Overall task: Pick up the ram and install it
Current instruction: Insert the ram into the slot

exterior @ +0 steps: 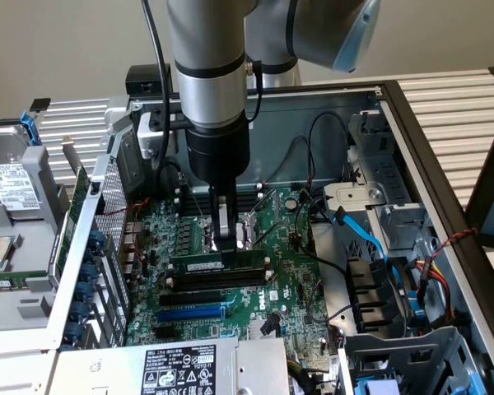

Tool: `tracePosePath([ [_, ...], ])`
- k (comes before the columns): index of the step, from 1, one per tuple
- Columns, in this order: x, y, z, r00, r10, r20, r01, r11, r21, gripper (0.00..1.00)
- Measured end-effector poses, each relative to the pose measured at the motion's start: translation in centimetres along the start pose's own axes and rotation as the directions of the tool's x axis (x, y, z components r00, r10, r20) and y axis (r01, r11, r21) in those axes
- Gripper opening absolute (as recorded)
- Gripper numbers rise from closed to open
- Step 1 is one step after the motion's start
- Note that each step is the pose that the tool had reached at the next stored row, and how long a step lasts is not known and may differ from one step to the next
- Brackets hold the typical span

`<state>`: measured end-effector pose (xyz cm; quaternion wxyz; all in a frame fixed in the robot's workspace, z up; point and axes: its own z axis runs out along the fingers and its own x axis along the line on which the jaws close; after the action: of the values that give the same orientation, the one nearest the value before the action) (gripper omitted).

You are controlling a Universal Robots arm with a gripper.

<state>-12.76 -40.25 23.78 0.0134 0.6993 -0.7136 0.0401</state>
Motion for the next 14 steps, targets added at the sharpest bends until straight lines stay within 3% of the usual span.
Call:
tracePosePath([
  [7, 0.01, 0.03, 0.16, 1.0, -0.005, 0.0002, 0.005, 1.0, 0.0066, 0.13],
  [14, -0.01, 0.12, 0.28, 1.0, -0.008, -0.0006, 0.008, 0.9999, 0.0087, 0.13],
])
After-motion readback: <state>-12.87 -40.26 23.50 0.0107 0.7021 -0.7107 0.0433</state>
